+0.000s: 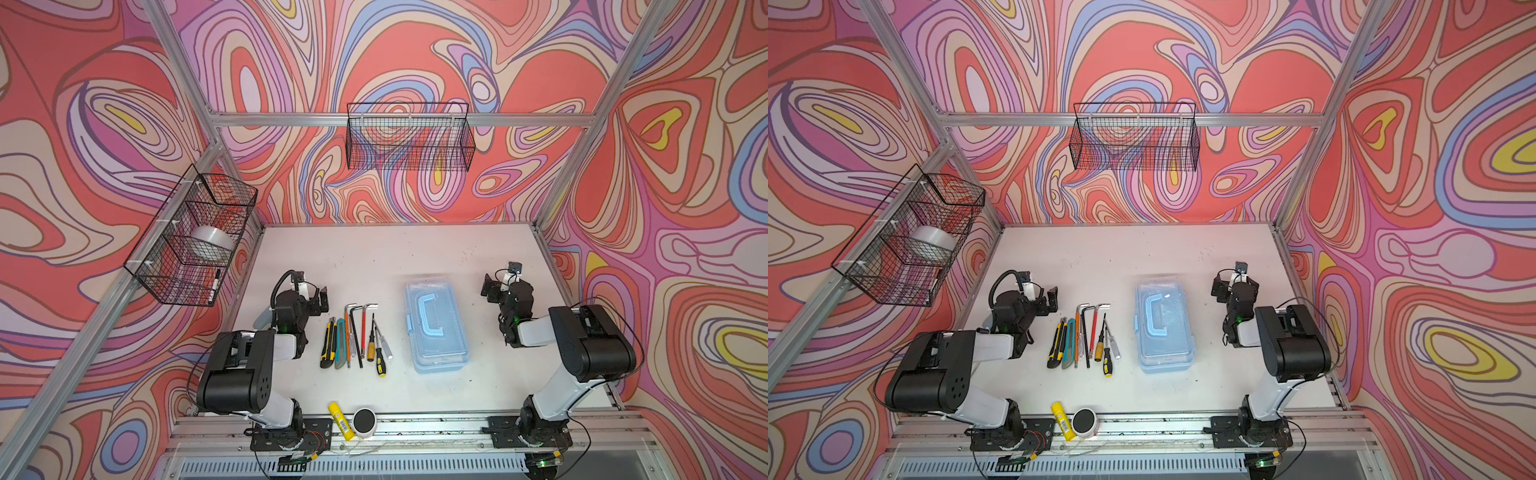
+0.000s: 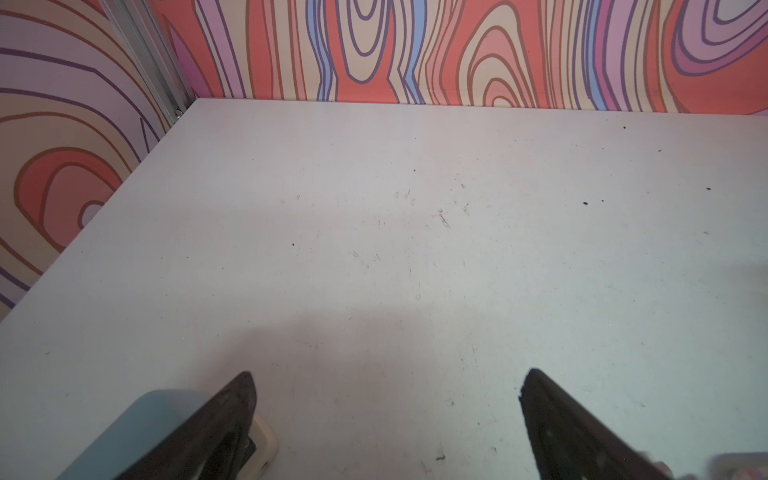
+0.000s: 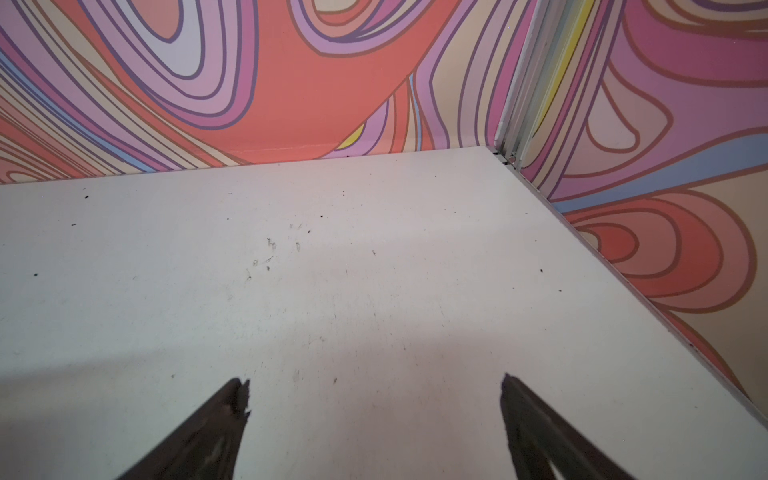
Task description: Pack the tool kit
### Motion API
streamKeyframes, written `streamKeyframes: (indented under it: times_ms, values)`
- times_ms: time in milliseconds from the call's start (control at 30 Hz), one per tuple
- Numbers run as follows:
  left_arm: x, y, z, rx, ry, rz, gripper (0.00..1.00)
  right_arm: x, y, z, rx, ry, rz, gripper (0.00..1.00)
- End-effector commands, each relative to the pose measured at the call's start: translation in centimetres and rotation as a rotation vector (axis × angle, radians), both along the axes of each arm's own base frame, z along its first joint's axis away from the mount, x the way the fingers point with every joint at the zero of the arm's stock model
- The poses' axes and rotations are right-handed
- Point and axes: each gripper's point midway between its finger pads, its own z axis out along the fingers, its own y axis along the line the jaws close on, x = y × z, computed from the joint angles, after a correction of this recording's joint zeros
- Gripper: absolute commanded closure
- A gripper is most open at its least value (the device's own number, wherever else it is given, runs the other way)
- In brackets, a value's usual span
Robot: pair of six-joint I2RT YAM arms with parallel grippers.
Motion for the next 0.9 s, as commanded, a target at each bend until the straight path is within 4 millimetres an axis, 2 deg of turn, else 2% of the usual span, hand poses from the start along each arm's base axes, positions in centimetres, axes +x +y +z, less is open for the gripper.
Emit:
streamKeyframes:
  times_ms: [0,500,600,667,767,800,867]
  values:
    - [0.1,-0.2,-0.1,0.012,0.003,-0.015,0.00,0.1,-0.1,0.1,0.010,-0.002,-0.003,0.02]
    - [0.2,-0.2,-0.1,0.013,0.003,-0.013,0.00,0.1,-0.2,0.1,0.007,-0.004,-0.006,0.01]
    - [0.4,0.4,0.1,0.023,0.014,0.029,0.00,0.0,-0.2,0.4,0.006,-0.013,-0.010,0.02]
    - [0.2,0.3,1.2,0.029,0.011,0.027,0.00,-0.2,-0.8,1.4,-0.011,-0.026,-0.057,0.02]
    - [-0.7,1.1,3.4,0.033,-0.014,0.076,0.00,-0.9,-1.8,4.4,-0.055,-0.024,-0.174,0.02]
    - [-1.0,1.6,4.5,0.032,-0.027,0.117,0.00,-1.0,-1.2,5.5,-0.059,-0.018,-0.196,0.02]
    - [-1.9,3.2,6.8,-0.058,-0.067,0.255,0.00,-0.9,-0.3,6.7,0.040,0.035,-0.195,0.02]
